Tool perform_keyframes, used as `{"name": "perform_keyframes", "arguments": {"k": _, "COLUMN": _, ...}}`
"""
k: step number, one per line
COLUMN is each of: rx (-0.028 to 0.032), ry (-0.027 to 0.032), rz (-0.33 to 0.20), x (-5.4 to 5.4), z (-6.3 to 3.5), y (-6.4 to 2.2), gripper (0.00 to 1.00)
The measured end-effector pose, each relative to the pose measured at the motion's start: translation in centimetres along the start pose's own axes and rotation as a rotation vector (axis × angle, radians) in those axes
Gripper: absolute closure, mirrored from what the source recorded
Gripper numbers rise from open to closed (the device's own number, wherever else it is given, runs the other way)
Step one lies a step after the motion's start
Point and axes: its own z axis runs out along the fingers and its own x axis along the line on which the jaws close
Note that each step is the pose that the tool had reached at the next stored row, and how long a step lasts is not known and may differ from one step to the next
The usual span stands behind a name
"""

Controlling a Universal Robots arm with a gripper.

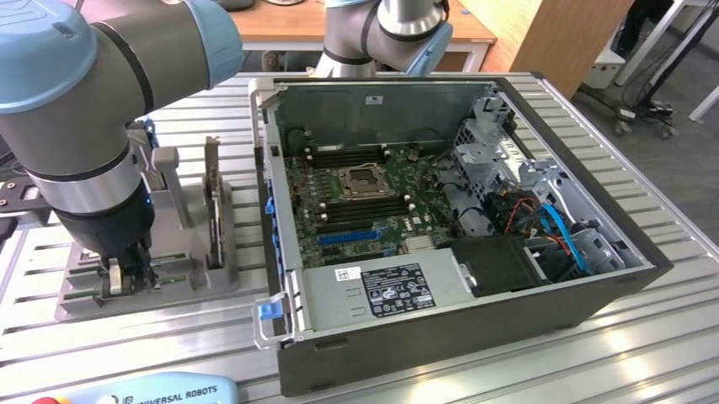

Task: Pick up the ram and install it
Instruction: 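Pick up the ram and move it above insertion slot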

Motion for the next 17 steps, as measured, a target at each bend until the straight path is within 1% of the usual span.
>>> {"name": "perform_keyframes", "arguments": {"k": 5, "rx": 0.0, "ry": 0.0002, "rz": -0.006, "x": 0.0, "z": 0.0, "y": 0.0, "gripper": 0.88}}
{"name": "perform_keyframes", "arguments": {"k": 10, "rx": 0.0001, "ry": 0.0011, "rz": -0.03, "x": 0.0, "z": 0.0, "y": 0.0, "gripper": 0.88}}
{"name": "perform_keyframes", "arguments": {"k": 11, "rx": 0.0003, "ry": 0.0022, "rz": -0.057, "x": 0.0, "z": -0.08, "y": 0.0, "gripper": 0.88}}
{"name": "perform_keyframes", "arguments": {"k": 17, "rx": 0.0003, "ry": 0.0021, "rz": -0.057, "x": 0.0, "z": -1.02, "y": 0.03, "gripper": 0.88}}
